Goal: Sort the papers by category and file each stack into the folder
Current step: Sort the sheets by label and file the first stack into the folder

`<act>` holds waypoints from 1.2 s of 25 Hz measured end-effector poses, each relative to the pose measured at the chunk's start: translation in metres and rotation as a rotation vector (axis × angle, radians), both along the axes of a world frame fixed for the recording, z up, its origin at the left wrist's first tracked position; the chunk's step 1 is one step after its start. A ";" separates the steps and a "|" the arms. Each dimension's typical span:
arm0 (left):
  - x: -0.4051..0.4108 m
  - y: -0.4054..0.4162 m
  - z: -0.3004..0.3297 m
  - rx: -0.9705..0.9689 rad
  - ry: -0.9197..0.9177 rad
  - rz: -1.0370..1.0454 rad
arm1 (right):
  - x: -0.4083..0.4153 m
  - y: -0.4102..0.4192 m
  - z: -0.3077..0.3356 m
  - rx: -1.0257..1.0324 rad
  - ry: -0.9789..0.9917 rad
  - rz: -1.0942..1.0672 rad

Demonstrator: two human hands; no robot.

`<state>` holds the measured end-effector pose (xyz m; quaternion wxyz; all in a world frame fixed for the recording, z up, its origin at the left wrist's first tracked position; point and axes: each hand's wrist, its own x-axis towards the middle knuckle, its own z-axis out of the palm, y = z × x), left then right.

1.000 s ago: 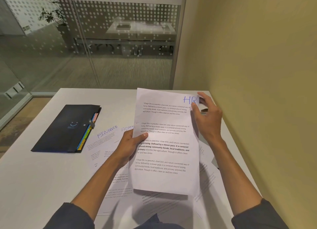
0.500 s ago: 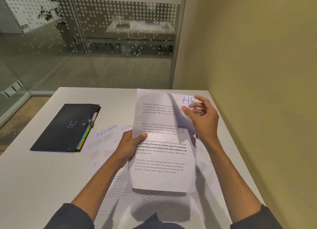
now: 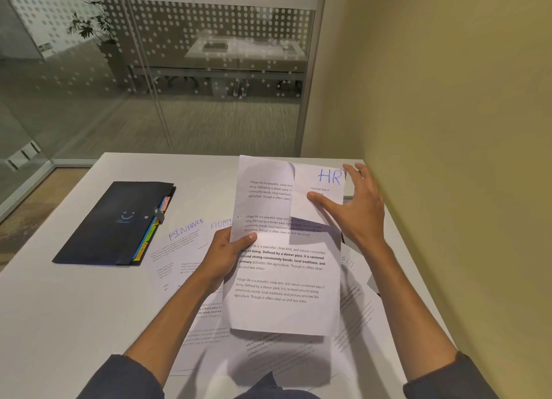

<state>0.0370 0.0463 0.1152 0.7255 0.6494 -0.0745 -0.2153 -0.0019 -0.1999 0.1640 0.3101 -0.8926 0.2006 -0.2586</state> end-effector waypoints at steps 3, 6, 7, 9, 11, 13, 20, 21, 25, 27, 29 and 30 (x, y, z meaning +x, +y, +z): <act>0.000 -0.001 0.001 0.002 0.005 0.003 | 0.000 0.000 -0.005 -0.084 -0.027 0.005; 0.000 0.000 0.002 0.006 -0.004 0.001 | -0.001 0.002 -0.006 -0.141 -0.049 0.005; 0.000 0.000 0.002 0.006 -0.004 0.002 | -0.001 0.003 -0.006 -0.143 -0.060 0.002; 0.000 0.000 0.002 0.006 -0.003 0.004 | -0.002 0.004 -0.005 -0.167 -0.088 -0.005; 0.001 0.000 0.002 0.005 -0.002 0.004 | -0.002 0.004 -0.006 -0.208 -0.098 -0.001; 0.000 0.000 0.002 -0.005 -0.004 0.001 | -0.001 0.004 -0.006 -0.197 -0.119 0.007; -0.001 0.001 -0.001 -0.016 -0.006 -0.015 | -0.002 0.005 0.007 0.055 -0.416 -0.018; -0.001 0.000 -0.001 -0.012 -0.007 -0.011 | -0.003 0.005 0.008 0.078 -0.429 -0.022; 0.002 0.001 -0.002 -0.017 0.002 0.002 | -0.003 0.007 0.006 0.101 -0.454 -0.026; 0.003 0.001 -0.003 -0.020 -0.001 -0.003 | -0.003 0.008 0.002 0.043 -0.457 -0.022; 0.003 0.001 -0.003 -0.027 0.001 -0.004 | -0.003 0.009 0.000 -0.036 -0.468 -0.019; 0.002 0.000 -0.003 -0.032 0.002 -0.005 | -0.003 0.009 -0.002 -0.061 -0.469 -0.021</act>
